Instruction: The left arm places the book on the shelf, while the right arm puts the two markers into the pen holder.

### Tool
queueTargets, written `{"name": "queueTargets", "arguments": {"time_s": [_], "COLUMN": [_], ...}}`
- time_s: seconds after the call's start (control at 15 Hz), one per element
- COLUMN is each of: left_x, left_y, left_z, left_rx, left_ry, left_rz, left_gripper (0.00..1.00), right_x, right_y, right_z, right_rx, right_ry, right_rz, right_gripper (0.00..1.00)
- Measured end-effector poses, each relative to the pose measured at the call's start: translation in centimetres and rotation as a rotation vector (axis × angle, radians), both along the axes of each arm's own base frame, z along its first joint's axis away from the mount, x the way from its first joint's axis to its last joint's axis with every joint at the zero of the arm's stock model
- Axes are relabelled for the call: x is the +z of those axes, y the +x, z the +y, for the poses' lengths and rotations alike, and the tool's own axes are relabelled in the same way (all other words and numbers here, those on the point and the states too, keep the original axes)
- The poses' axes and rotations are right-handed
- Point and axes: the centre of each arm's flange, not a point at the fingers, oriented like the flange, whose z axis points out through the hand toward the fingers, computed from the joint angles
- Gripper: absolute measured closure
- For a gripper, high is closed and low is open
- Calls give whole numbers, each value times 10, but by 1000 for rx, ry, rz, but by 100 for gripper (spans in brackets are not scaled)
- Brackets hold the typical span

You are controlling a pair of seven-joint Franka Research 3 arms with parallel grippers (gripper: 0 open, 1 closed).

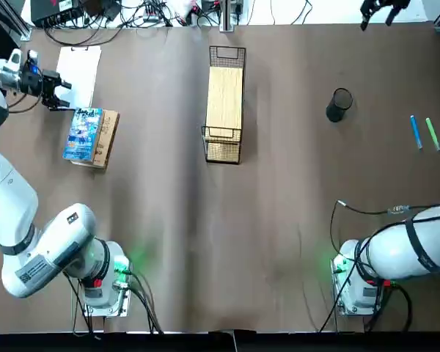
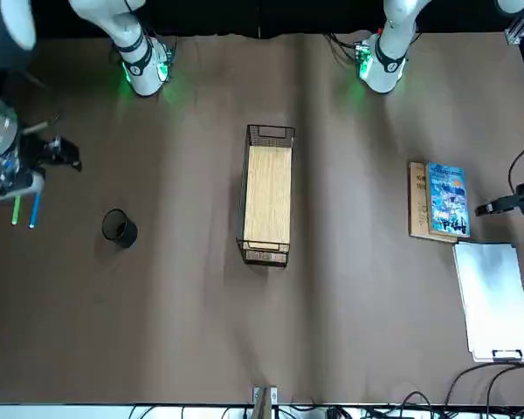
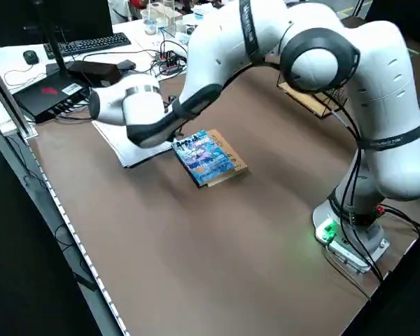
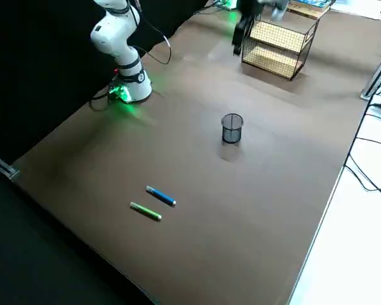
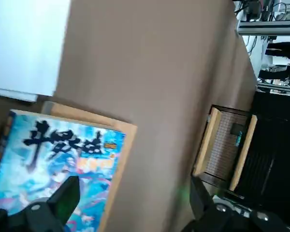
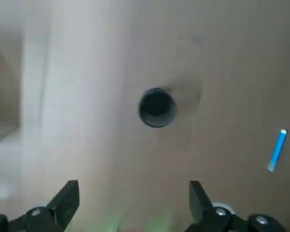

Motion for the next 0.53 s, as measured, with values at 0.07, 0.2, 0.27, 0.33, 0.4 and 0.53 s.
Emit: {"name": "queueTargets", "arguments": {"time_s": [0.07, 0.2, 0.27, 0.33, 0.4, 0.53], "left_x": [-10, -25, -31, -36, -40, -48], "left_y": [-2, -8, -11, -14, -16, -22], "left_z": [4, 12, 15, 18, 21, 28], "left_rx": [-1, -11, -17, -26, -32, -29], "left_ry": [3, 5, 7, 9, 9, 11], "left_rz": [-12, -43, -59, -76, -89, -96], "left_gripper": [0, 0, 0, 0, 0, 0], "right_x": [-15, -42, -50, -54, -58, -72], "right_y": [8, 22, 26, 28, 28, 25], "right_z": [-18, -50, -70, -95, -123, -177], "right_rx": [-32, -86, -119, -159, -185, -173], "right_ry": [-5, -19, -23, -27, -29, -26], "right_rz": [15, 21, 14, -3, -17, -30], "right_gripper": [0, 0, 0, 0, 0, 0]}}
